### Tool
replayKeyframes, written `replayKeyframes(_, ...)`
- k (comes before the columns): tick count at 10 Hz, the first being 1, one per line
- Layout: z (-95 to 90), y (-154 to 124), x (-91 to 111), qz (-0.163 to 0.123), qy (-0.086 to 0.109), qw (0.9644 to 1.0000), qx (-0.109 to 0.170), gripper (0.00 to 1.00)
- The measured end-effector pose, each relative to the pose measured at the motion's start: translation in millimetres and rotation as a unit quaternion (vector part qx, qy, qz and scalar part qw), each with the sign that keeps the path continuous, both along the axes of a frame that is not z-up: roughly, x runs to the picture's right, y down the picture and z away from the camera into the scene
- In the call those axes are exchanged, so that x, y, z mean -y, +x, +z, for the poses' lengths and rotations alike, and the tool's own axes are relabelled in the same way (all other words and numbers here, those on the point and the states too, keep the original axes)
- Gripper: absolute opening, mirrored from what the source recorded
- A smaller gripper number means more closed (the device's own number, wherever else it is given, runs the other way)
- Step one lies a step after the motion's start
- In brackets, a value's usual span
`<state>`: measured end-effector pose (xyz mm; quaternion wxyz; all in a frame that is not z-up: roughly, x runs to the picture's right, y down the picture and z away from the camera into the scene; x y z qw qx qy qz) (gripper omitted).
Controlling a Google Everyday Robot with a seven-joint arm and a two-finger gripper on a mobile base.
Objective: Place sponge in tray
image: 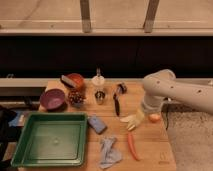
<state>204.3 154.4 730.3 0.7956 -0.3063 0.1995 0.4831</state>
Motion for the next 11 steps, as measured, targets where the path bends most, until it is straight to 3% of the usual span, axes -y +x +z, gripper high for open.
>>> replayKeyframes(3,-17.2,-75,2,-0.072,0.022,0.9949,0.067,0.80)
replayKeyframes(5,-32.6,-134,2,-0.103,0.033,0.9867,0.122,0.80)
replayKeyframes(6,-36.0,-142,1,-0.109,0.035,0.9847,0.131,0.80)
replayKeyframes(11,-34.7,-143,-1,-0.107,0.032,0.9849,0.132,0.80)
